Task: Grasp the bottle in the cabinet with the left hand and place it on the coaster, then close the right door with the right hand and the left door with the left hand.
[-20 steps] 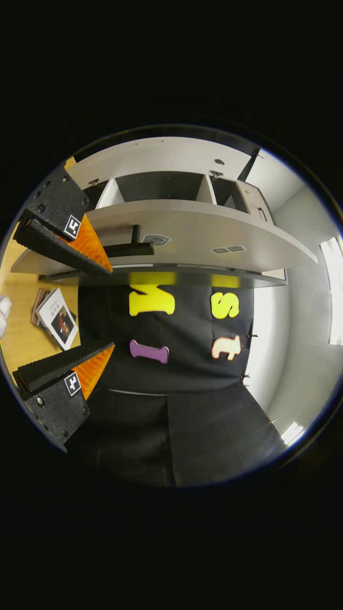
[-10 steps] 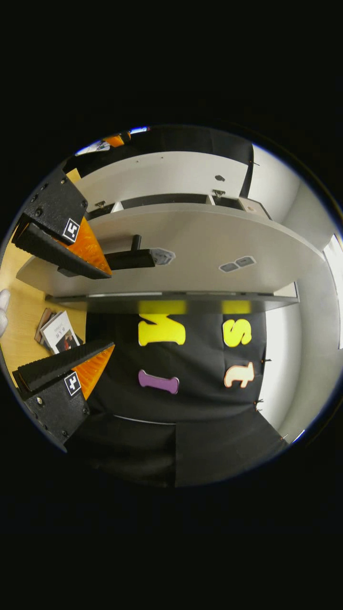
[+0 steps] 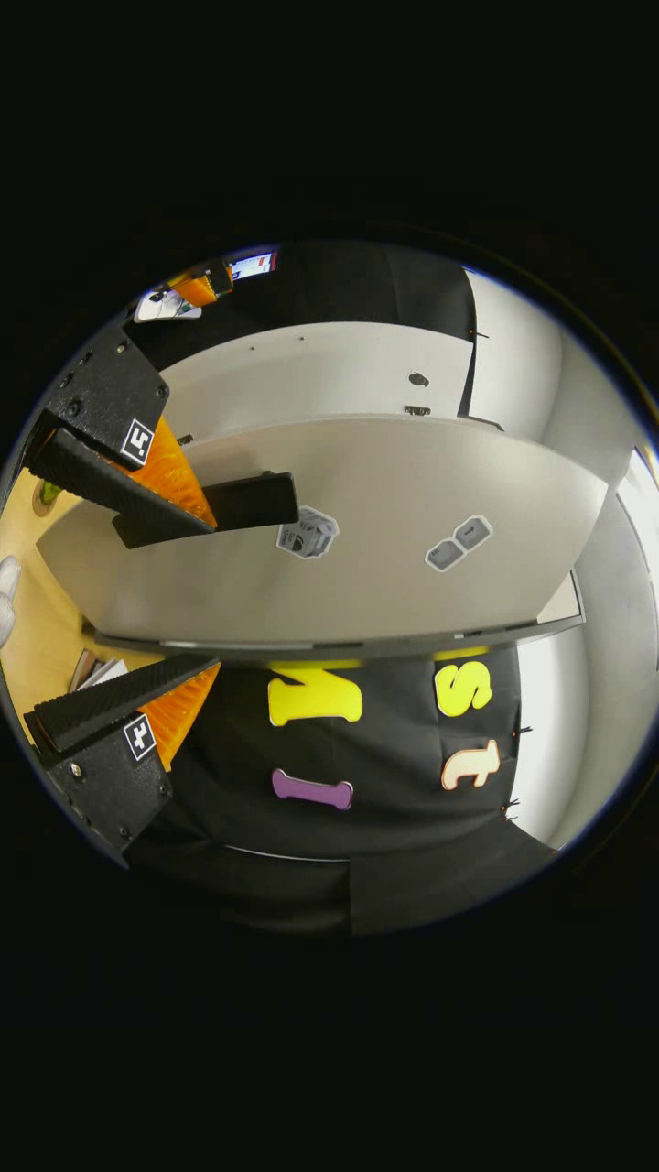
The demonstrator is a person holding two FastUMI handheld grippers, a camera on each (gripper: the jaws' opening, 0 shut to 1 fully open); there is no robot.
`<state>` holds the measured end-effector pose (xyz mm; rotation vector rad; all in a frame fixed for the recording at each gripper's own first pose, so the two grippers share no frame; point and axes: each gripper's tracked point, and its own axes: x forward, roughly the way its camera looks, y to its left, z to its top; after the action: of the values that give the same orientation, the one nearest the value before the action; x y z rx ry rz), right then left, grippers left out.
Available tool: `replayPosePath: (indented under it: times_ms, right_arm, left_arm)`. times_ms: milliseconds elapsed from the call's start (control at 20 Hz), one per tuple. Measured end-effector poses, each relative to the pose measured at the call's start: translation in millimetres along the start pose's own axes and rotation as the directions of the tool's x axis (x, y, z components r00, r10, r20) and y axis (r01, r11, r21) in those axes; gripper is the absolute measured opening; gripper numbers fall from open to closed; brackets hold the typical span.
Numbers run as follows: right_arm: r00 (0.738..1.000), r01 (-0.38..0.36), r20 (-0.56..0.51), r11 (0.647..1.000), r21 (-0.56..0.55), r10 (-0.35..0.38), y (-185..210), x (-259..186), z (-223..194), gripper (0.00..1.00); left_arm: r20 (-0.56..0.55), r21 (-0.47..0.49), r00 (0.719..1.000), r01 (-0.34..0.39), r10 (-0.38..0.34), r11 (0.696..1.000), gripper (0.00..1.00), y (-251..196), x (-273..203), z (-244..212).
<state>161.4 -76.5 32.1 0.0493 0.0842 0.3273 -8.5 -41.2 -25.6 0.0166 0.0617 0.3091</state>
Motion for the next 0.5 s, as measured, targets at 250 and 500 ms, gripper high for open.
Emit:
replayPosePath:
  times_ms: [250,500]
  right_arm:
    - [0.991,-0.128,-0.044,0.992,0.010,0.128,49.5,27.8,-15.6,0.81]
    - [0.988,-0.147,-0.043,0.989,0.032,0.148,76.8,29.8,-22.5,0.81]
  left_arm:
    - [-0.006,0.013,1.000,-0.016,0.016,1.000,0.94,4.1,-7.2,1.3]
    - [0.012,0.031,1.000,0.025,-0.025,0.999,0.95,13.1,-4.5,3.8]
